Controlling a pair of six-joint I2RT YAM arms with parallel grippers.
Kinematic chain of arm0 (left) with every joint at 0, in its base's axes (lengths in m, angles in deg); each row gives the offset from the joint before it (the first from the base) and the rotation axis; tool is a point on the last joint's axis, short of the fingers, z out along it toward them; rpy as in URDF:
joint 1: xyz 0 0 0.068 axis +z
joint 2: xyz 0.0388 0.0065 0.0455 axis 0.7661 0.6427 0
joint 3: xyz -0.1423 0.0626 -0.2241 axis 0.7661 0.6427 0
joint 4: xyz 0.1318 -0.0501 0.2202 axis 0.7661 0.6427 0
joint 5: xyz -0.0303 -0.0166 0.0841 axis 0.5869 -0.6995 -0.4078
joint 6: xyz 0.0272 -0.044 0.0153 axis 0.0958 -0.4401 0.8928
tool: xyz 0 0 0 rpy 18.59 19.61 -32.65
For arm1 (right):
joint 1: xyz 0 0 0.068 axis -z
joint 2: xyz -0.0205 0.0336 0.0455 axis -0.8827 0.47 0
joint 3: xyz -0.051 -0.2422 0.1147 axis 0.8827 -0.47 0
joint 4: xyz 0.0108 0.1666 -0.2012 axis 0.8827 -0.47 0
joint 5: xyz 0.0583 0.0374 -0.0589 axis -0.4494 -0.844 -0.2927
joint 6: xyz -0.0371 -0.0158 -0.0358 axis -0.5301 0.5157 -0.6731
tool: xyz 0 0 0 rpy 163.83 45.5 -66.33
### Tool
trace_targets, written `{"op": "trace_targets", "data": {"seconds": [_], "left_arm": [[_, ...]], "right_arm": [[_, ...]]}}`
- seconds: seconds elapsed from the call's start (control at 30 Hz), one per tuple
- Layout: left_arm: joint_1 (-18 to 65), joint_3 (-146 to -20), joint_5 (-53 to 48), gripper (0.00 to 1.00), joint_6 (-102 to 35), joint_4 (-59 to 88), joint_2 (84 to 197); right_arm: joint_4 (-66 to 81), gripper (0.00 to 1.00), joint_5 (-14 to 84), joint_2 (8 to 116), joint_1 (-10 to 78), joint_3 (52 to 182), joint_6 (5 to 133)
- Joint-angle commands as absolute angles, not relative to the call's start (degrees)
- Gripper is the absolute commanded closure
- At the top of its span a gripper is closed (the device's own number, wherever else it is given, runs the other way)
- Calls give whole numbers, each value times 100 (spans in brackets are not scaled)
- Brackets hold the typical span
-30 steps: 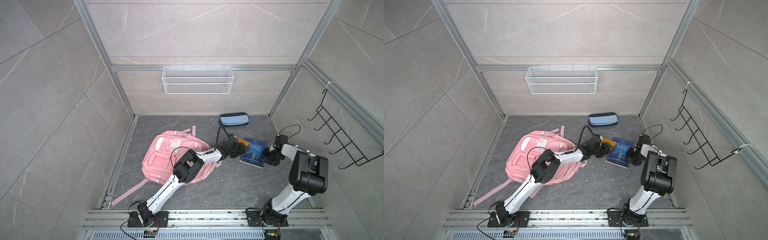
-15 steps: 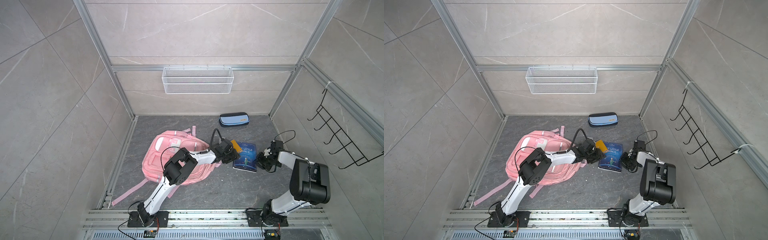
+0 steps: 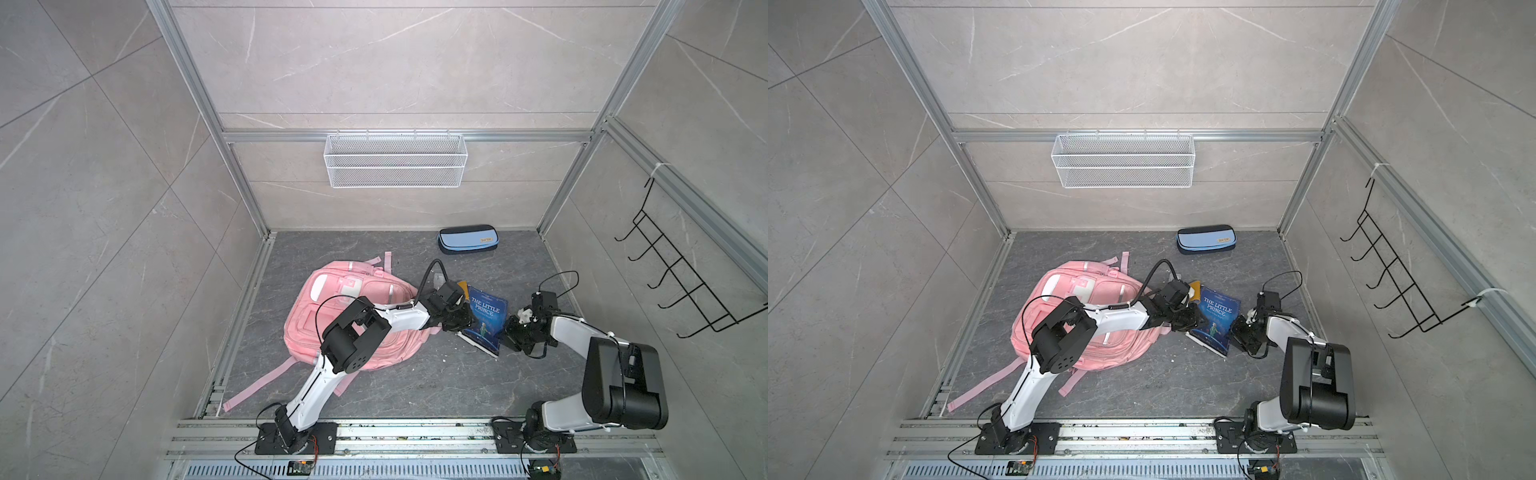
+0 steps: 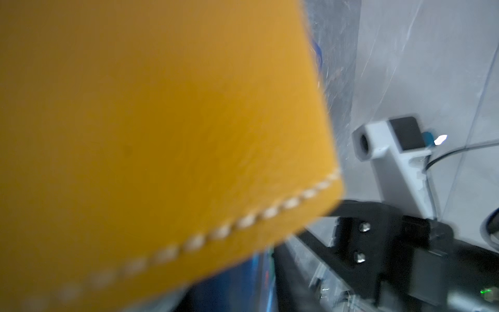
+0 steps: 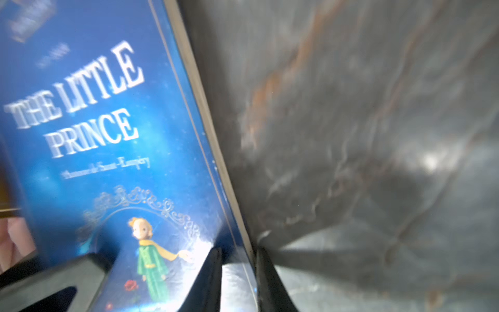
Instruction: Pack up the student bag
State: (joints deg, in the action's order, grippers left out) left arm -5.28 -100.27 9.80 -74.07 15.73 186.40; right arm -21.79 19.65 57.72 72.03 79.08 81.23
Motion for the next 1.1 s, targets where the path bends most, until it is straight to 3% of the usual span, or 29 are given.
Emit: {"op": "trace_targets", "data": {"seconds": [0.0,0.2,0.3,0.4,0.5,0.6,0.77,1.07], "left_arm": [[-510,-9805,1260,100,-7102,1236,17831],[-196,-8807,1818,100,-6552,1112,16766],[53,-8252,2511,100,-5994,1238,16056],[337,-7774,3248,100,-5548,1374,15330],[539,-7579,3790,100,-5070,1885,14684],[688,-7513,4334,100,-4909,2228,14248],[736,-7668,4662,100,-4449,3374,13787],[1010,-7720,4921,100,-4461,4060,12965]], "right_arm": [[-3153,68,1959,5309,7071,7996,7929],[-4063,22,2131,4334,7006,8949,7570],[-4276,9,2199,4118,6905,9689,7250],[-4125,7,1791,4003,6841,10394,6686],[-3773,6,780,4147,6691,10814,6164],[-3303,7,-652,4696,6428,10963,5921],[-3573,7,-1824,5594,6024,11753,5302],[-3279,6,-2716,5174,5189,11136,5537]]}}
